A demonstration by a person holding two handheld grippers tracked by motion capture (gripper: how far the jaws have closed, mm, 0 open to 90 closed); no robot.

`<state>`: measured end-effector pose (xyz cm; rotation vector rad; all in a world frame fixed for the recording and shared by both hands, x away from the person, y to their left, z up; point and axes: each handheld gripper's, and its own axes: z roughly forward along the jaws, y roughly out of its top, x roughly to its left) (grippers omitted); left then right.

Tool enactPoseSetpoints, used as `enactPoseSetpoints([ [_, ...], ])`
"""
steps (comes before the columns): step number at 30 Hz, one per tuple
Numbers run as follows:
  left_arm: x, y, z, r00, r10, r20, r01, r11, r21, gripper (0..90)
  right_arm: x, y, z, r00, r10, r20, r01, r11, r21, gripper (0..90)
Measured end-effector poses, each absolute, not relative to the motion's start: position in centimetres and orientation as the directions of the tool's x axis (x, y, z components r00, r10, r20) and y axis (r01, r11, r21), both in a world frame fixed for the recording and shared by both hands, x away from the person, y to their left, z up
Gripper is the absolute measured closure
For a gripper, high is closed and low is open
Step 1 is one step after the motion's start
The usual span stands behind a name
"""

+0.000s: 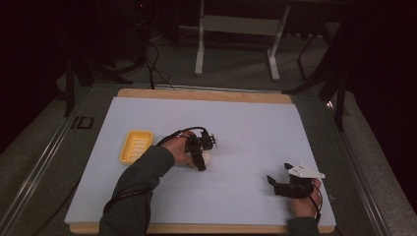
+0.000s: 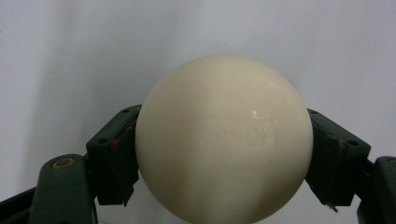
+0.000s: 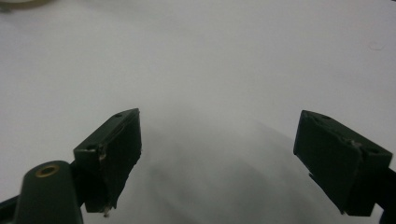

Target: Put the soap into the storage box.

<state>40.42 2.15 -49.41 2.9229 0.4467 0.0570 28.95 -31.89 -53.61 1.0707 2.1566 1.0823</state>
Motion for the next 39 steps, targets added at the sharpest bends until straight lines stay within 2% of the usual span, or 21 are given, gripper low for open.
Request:
enactPoseSetpoints([
  [10,40.7,2.7,-48.4,0.951,0.306,0.031,0.297,-0.940,0.169,22.8,29.0,-31.9,-53.6,-0.568,0.819,-0.082,0.425,0.377,0.823,15.1],
  [39,41.9,6.3,-45.3,0.918,0.392,0.064,0.373,-0.905,0.205,22.8,28.9,-31.9,-53.6,-0.570,0.817,-0.081,0.419,0.374,0.827,15.1],
])
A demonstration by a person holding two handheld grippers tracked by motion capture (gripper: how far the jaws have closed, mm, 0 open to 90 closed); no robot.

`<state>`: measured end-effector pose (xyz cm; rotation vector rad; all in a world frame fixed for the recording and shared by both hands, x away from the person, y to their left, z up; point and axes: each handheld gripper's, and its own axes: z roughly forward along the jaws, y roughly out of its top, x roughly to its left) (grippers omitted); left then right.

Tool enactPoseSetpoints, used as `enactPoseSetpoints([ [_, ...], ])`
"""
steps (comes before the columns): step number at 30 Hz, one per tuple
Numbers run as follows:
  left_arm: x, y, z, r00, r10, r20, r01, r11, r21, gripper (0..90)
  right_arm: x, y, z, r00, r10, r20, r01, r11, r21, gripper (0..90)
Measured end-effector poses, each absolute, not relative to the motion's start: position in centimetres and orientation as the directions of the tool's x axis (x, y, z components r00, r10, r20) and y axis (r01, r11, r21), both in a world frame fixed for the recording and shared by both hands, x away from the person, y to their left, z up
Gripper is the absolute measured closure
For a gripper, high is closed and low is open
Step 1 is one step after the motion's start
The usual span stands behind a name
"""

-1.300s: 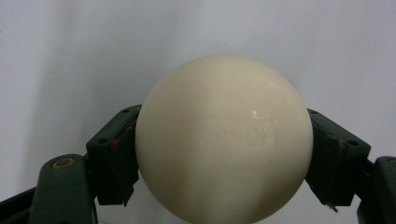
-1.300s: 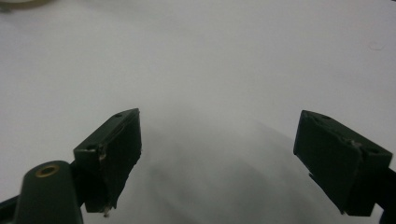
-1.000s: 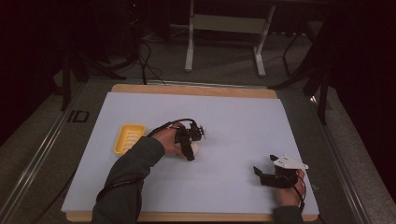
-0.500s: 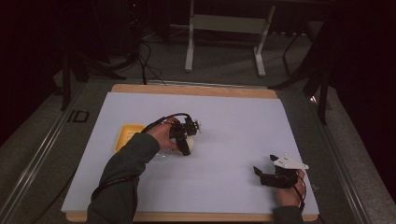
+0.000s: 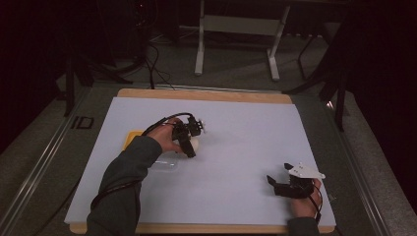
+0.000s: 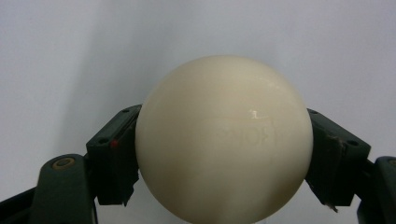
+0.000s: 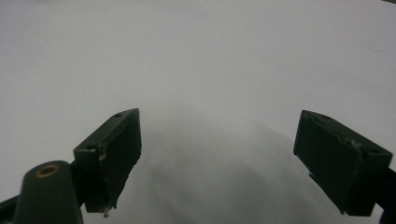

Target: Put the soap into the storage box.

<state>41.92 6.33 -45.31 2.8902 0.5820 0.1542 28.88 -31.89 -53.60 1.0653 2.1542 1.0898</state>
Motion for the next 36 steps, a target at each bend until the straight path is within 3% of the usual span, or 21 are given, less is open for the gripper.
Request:
enactPoseSetpoints([
  [36,41.8,9.6,-43.9,0.891,0.446,0.082,0.421,-0.881,0.214,22.8,28.8,-32.0,-53.6,-0.572,0.817,-0.078,0.414,0.370,0.832,15.1],
])
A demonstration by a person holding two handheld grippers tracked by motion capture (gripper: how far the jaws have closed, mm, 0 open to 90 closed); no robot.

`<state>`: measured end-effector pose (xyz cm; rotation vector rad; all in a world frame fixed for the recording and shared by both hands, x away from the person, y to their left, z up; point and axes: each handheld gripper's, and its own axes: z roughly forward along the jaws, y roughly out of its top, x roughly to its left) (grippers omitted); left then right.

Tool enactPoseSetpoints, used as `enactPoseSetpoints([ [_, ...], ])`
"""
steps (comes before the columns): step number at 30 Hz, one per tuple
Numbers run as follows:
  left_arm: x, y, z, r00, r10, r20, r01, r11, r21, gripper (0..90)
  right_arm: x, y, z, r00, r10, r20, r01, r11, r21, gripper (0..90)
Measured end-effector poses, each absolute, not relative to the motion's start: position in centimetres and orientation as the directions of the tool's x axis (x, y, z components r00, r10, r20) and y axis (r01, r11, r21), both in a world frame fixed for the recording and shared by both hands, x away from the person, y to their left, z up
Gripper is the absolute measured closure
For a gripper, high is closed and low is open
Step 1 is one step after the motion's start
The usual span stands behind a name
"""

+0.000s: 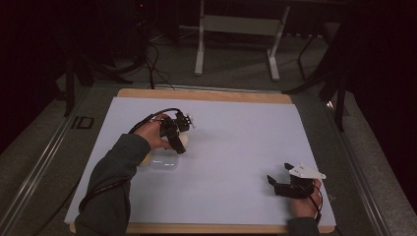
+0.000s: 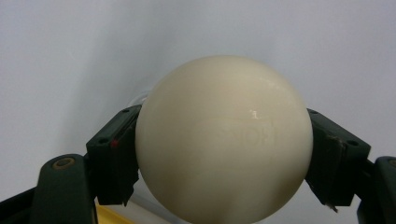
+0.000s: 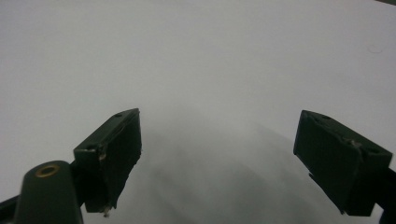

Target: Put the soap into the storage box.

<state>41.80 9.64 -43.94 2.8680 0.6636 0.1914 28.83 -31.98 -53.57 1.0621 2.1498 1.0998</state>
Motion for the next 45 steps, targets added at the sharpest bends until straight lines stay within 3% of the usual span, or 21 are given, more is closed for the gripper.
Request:
enactPoseSetpoints([
  [45,41.6,14.6,-43.4,0.844,0.526,0.106,0.496,-0.840,0.218,22.8,28.8,-31.9,-53.6,-0.568,0.819,-0.084,0.413,0.372,0.831,15.1],
])
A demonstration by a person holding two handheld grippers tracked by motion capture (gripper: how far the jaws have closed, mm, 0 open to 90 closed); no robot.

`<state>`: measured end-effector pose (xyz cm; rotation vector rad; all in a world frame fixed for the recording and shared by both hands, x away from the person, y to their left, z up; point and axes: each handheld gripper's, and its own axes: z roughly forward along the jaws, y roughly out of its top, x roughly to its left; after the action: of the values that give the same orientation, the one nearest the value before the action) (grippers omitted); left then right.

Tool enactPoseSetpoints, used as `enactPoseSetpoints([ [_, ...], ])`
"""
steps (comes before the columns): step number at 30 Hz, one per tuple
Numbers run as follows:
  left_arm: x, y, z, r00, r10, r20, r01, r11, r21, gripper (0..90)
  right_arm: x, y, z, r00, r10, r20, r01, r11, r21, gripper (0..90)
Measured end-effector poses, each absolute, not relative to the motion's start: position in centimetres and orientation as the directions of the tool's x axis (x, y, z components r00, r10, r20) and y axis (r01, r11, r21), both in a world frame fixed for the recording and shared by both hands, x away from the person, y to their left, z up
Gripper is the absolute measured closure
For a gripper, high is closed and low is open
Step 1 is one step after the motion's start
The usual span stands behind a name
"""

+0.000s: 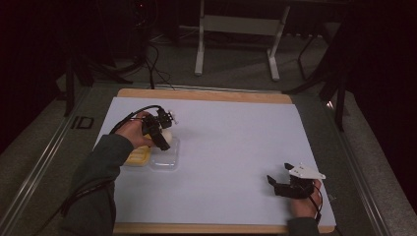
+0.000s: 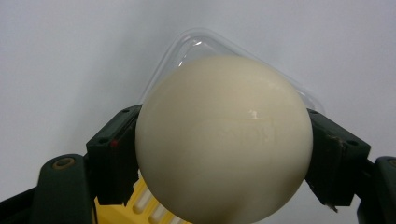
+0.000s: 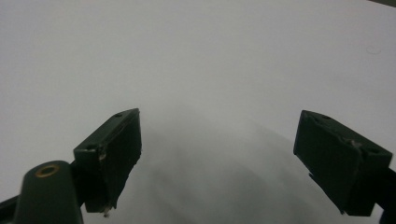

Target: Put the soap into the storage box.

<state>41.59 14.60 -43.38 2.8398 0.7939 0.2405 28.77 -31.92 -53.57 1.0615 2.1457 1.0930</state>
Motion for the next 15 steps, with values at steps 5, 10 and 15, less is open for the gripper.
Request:
enactPoseSetpoints([
  [5,41.6,15.0,-43.4,0.840,0.532,0.107,0.501,-0.837,0.222,22.8,28.8,-31.9,-53.6,-0.567,0.819,-0.085,0.412,0.371,0.832,15.1],
  [10,41.6,15.6,-43.4,0.836,0.539,0.101,0.508,-0.831,0.225,22.8,28.7,-31.9,-53.6,-0.567,0.819,-0.087,0.410,0.373,0.832,15.1],
  [15,41.5,16.1,-43.3,0.830,0.548,0.107,0.516,-0.826,0.227,22.8,28.7,-31.9,-53.6,-0.567,0.819,-0.087,0.409,0.372,0.833,15.1],
])
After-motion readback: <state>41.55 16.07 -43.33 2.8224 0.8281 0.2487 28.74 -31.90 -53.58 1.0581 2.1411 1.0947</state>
